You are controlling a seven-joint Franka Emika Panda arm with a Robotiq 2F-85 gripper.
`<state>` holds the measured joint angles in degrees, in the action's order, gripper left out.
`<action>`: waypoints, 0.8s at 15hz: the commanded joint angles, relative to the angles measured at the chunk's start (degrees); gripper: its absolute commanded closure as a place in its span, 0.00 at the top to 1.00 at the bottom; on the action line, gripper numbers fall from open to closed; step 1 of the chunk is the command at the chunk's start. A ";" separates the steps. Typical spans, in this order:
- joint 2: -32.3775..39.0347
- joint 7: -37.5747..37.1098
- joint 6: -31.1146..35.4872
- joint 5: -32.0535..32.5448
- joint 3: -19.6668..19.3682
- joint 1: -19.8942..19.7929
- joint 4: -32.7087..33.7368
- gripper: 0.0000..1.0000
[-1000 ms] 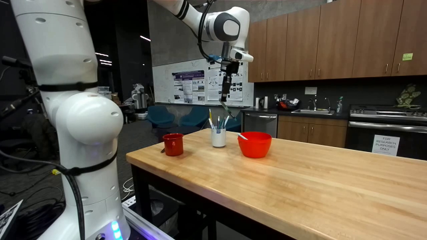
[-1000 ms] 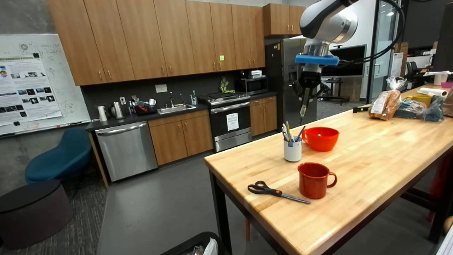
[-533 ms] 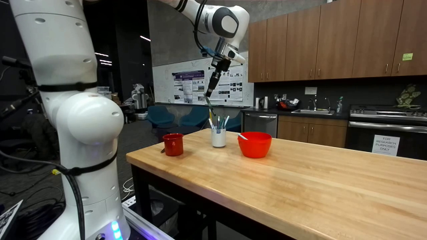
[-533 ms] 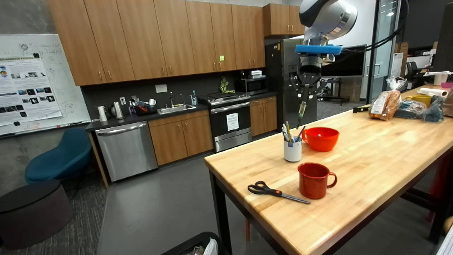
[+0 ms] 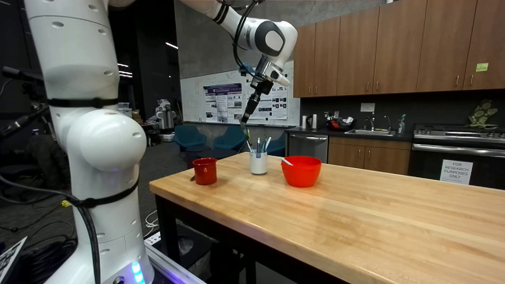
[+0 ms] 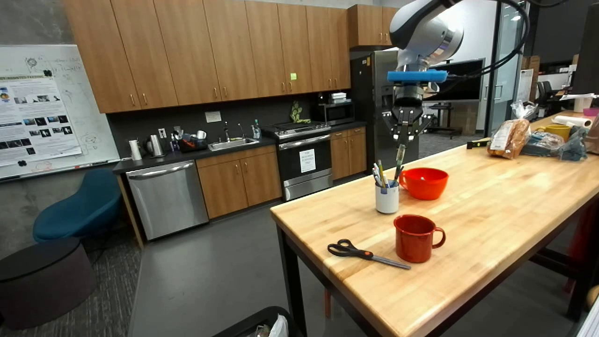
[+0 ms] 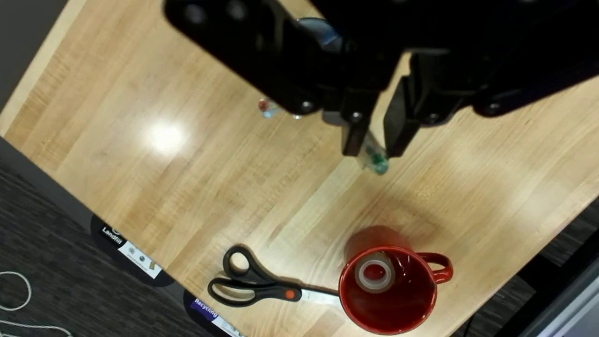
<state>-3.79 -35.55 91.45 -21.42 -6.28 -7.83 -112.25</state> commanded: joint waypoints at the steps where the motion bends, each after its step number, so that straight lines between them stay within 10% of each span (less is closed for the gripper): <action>1: 4.36 -0.59 0.24 -0.80 -0.24 0.14 2.24 0.04; 12: 8.03 0.06 -4.11 -1.39 -0.64 0.25 6.68 0.04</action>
<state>5.17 -35.47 90.86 -21.91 -6.43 -7.82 -108.03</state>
